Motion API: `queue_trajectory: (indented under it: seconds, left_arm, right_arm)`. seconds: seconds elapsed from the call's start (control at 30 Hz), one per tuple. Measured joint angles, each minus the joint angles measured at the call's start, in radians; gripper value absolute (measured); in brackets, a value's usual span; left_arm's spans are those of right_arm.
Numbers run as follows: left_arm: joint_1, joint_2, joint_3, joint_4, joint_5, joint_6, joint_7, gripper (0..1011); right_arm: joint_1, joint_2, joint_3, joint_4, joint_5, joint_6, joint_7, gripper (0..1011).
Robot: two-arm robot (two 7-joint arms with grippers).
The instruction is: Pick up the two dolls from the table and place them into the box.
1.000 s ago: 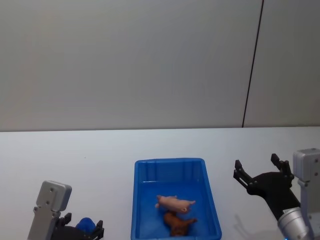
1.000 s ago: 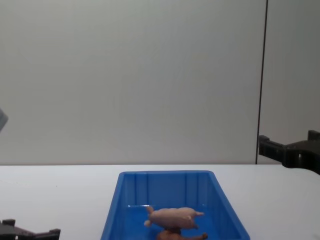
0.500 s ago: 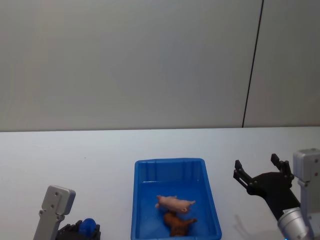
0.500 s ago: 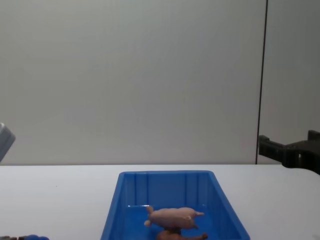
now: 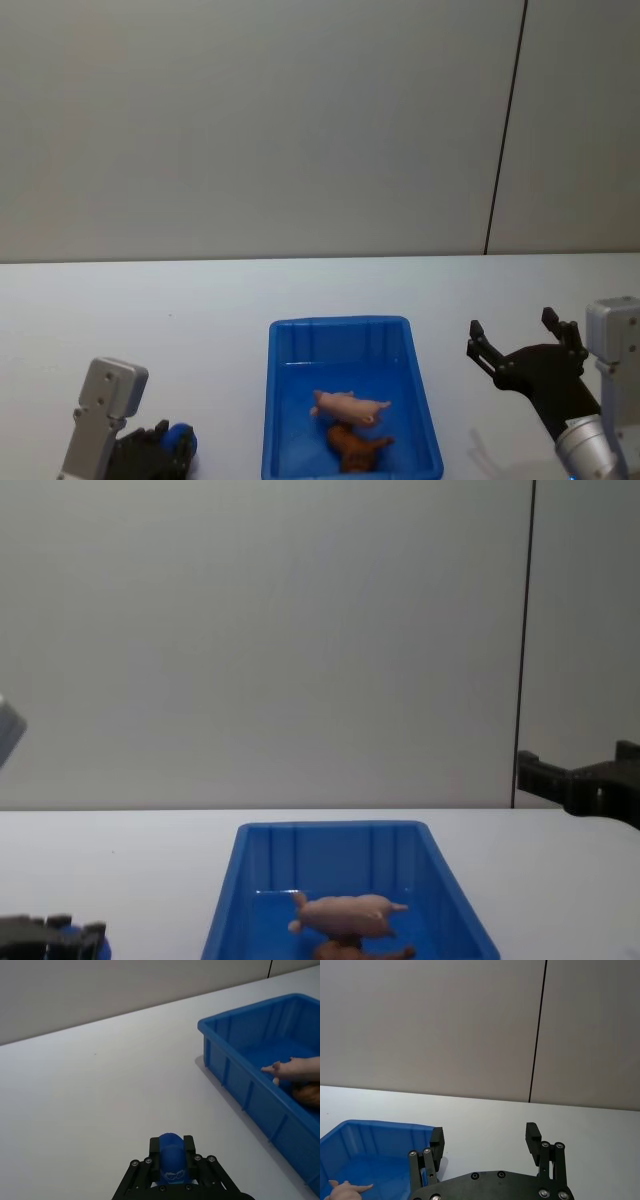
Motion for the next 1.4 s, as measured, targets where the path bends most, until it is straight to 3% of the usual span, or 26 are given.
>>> queue_trajectory:
  seconds: [0.5,0.87,1.4]
  left_arm:
    - [-0.005,0.012,-0.016,-0.069,0.057,-0.080,-0.040,190]
    - [-0.029,0.003,-0.020,-0.088,0.081,-0.129,-0.124,141]
    - [-0.130,-0.088,0.011,-0.035,0.120,-0.199,-0.324,85]
  right_arm:
    - [0.000,0.000,0.000,0.000,0.000,0.000,0.000,1001]
    - [0.000,0.000,0.000,0.000,0.000,0.000,0.000,1001]
    - [0.000,0.000,0.000,0.000,0.000,0.000,0.000,1001]
